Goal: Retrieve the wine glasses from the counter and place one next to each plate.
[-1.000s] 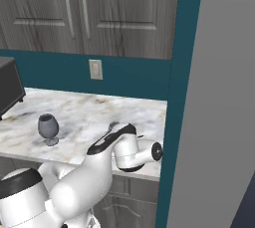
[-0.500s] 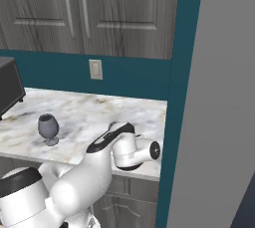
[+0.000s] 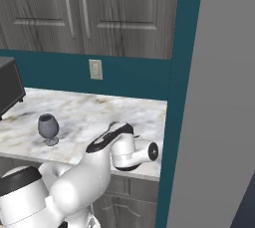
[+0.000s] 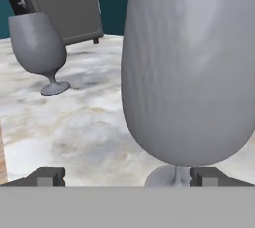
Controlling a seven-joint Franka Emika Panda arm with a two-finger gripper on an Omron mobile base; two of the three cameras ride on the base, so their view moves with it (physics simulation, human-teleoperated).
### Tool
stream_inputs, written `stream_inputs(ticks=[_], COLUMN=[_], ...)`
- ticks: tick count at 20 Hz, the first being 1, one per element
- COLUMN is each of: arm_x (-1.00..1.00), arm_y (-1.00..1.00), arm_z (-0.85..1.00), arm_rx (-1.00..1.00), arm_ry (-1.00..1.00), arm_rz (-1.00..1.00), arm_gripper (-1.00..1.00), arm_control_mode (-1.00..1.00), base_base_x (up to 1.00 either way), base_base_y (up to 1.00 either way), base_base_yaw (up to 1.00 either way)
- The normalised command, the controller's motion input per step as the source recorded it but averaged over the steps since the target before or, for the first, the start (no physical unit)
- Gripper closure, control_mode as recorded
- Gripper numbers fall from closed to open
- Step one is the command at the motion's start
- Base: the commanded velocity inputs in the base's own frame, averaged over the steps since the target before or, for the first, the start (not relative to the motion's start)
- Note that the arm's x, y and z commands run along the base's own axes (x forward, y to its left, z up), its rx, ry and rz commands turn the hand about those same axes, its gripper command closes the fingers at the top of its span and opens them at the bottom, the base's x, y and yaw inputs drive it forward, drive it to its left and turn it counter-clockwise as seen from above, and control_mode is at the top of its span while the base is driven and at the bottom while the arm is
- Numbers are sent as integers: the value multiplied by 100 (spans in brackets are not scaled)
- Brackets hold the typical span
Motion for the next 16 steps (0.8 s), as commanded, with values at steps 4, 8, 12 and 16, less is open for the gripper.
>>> stream_inputs(ticks=[4,8,12,16], arm_x=[3,13,6,6], arm_y=[0,0,-1,-1], arm_z=[-4,0,0,-3], arm_rx=[6,8,9,10], arm_ry=[3,8,6,6], arm_rz=[0,0,0,0], arm_gripper=[-100,-100,-100,-100], arm_control_mode=[-100,-100,-100,-100], base_base_x=[0,0,0,0], base_base_y=[0,0,0,0], base_base_yaw=[0,0,0,0])
